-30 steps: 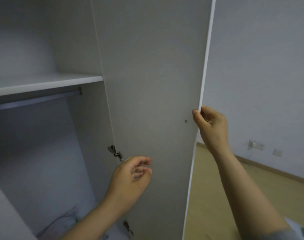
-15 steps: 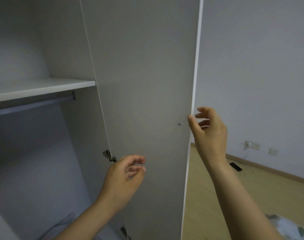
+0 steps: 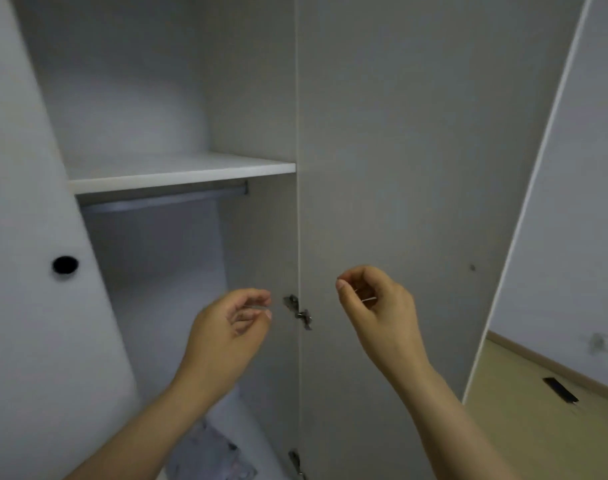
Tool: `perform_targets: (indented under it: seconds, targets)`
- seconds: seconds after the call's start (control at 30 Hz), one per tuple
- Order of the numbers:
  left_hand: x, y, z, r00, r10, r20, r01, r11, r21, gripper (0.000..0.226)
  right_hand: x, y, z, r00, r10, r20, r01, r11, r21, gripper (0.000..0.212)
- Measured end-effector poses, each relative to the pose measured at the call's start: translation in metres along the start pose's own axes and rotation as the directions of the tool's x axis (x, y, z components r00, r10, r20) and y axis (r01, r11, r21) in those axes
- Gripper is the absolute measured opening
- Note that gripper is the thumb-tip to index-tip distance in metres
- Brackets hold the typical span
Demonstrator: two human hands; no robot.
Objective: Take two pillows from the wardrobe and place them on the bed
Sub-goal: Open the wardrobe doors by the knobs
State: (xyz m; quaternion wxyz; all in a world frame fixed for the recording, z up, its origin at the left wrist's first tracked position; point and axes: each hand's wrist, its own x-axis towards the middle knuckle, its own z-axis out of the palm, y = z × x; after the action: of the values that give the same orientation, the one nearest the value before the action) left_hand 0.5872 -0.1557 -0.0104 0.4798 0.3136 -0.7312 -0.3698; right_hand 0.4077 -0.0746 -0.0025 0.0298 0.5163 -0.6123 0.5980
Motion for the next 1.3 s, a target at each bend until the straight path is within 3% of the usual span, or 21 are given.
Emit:
perform_targets:
  seconds: [0.17, 0.27, 0.37, 0.7, 0.83, 1.17, 1.3]
  targets:
    - [0.019, 0.001, -0.085, 0.956, 0.183, -0.23, -0.092, 0.93, 0.357, 0.024, 0.004, -0.018, 0.058, 0.987, -0.05, 0.151, 0.041, 0.997, 0.058, 0.009]
    - [0.024, 0.003, -0.136, 0.896, 0.319, -0.308, -0.082, 0.801, 0.593, 0.031, 0.009, -0.038, 0.092, 0.973, -0.126, 0.196, 0.105, 0.988, 0.11, 0.01]
    - [0.031, -0.002, -0.171, 0.886, 0.341, -0.315, 0.0, 0.679, 0.734, 0.039, 0.013, -0.056, 0.12, 0.954, -0.173, 0.244, 0.139, 0.979, 0.151, 0.014]
    - [0.067, -0.028, -0.192, 0.967, 0.055, -0.25, 0.153, 0.659, 0.736, 0.031, 0.023, -0.076, 0.17, 0.929, -0.202, 0.309, 0.154, 0.973, 0.172, 0.017]
    - [0.072, -0.028, -0.189, 0.96, 0.074, -0.272, 0.164, 0.635, 0.755, 0.017, 0.027, -0.077, 0.182, 0.922, -0.197, 0.334, 0.146, 0.974, 0.173, 0.009]
    - [0.062, -0.035, -0.18, 0.914, 0.153, -0.376, 0.152, 0.73, 0.667, 0.015, 0.025, -0.06, 0.215, 0.869, -0.069, 0.49, -0.04, 0.977, 0.207, 0.007]
    - [0.045, -0.032, -0.172, 0.897, 0.185, -0.402, 0.145, 0.735, 0.662, 0.013, 0.017, -0.054, 0.23, 0.813, -0.063, 0.579, -0.095, 0.967, 0.238, 0.022]
